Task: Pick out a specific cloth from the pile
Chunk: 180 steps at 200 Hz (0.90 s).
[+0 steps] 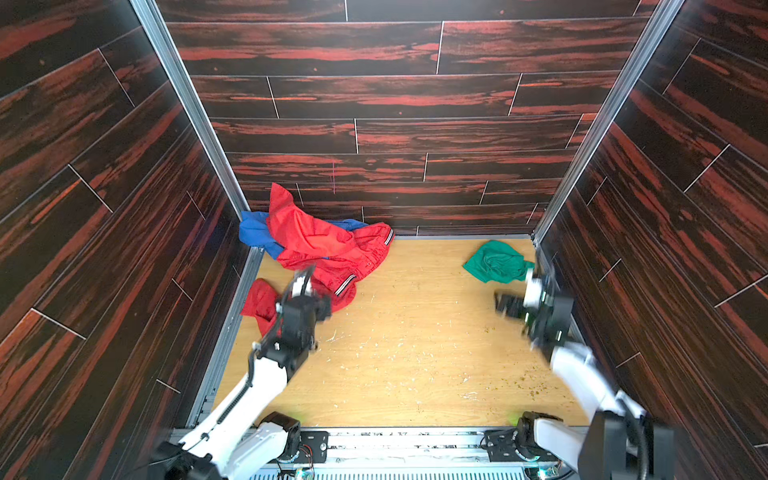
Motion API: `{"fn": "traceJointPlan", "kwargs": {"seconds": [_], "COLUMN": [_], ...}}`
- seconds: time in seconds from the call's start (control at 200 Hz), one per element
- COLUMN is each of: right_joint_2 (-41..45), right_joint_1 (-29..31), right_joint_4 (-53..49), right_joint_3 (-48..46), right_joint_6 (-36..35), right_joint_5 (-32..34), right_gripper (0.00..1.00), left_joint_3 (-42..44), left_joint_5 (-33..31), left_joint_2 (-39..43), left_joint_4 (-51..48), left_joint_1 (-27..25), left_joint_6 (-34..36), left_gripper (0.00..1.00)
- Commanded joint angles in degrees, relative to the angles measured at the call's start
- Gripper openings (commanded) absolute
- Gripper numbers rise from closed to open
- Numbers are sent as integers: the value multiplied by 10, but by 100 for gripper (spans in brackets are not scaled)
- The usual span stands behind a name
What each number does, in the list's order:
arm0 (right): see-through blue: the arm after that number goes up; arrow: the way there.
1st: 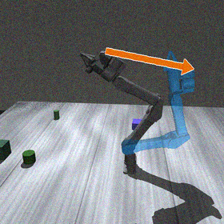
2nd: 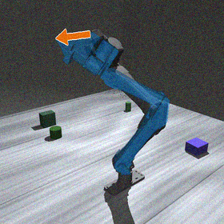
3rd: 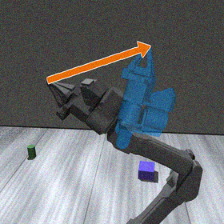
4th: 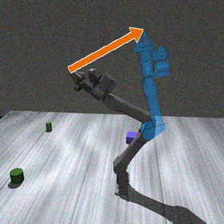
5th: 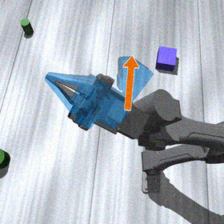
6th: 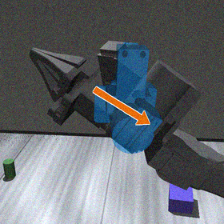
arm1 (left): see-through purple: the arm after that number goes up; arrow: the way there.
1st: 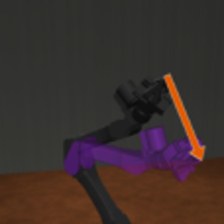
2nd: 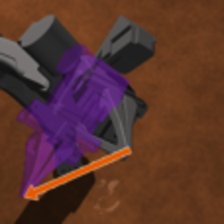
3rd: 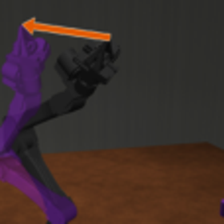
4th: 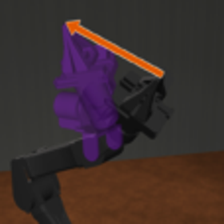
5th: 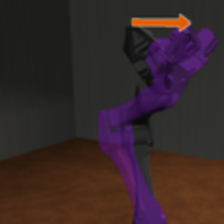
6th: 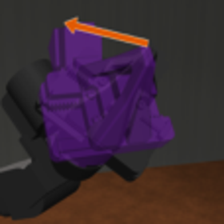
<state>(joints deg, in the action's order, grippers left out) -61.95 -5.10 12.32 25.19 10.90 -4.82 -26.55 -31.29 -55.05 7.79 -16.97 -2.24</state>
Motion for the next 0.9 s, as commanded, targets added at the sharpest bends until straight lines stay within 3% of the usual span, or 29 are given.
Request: {"fn": "traceJointPlan", "kwargs": {"seconds": [0.0, 0.115, 0.19, 0.256, 0.371, 0.476, 0.561, 0.646, 0.666, 0.792, 0.857, 0.897], "right_joint_2": [32, 36, 37, 23, -55, -145, -223, -302, -297, -273, -275, -270], "right_joint_1": [-1, 0, 1, 2, 2, 2, 1, 1, 1, 0, -3, -3], "right_joint_4": [130, 193, 254, 333, 487, 618, 687, 768, 762, 500, 544, 522], "right_joint_3": [-65, -128, -158, -180, -194, -193, -189, -180, -176, -63, -83, -76], "right_joint_6": [-18, -32, -39, -57, -76, -87, -78, -78, -77, -79, -68, -68], "right_joint_5": [78, 110, 107, 90, 73, 56, 55, 39, 38, 44, 58, 67], "right_gripper": [94, 94, 94, 94, 94, 94, 94, 95, 97, 99, 99, 99], "left_joint_3": [75, 87, 102, 87, 71, 97, 117, 78, 68, 46, 46, 45], "left_joint_5": [-100, -83, -108, -90, -5, -39, 52, 55, 55, 83, 85, 86], "left_joint_2": [4, -69, -152, -194, -262, -337, -324, -337, -336, -333, -329, -331], "left_joint_4": [148, 193, 330, 362, 433, 595, 563, 512, 490, 439, 433, 433], "left_joint_1": [13, 17, 19, 23, 48, 90, 126, 128, 128, 144, 145, 145], "left_joint_6": [29, -13, 16, 40, 66, 22, -12, -9, -10, -23, -23, -23], "left_gripper": [99, 99, 99, 99, 99, 99, 99, 99, 99, 99, 99, 99]}}
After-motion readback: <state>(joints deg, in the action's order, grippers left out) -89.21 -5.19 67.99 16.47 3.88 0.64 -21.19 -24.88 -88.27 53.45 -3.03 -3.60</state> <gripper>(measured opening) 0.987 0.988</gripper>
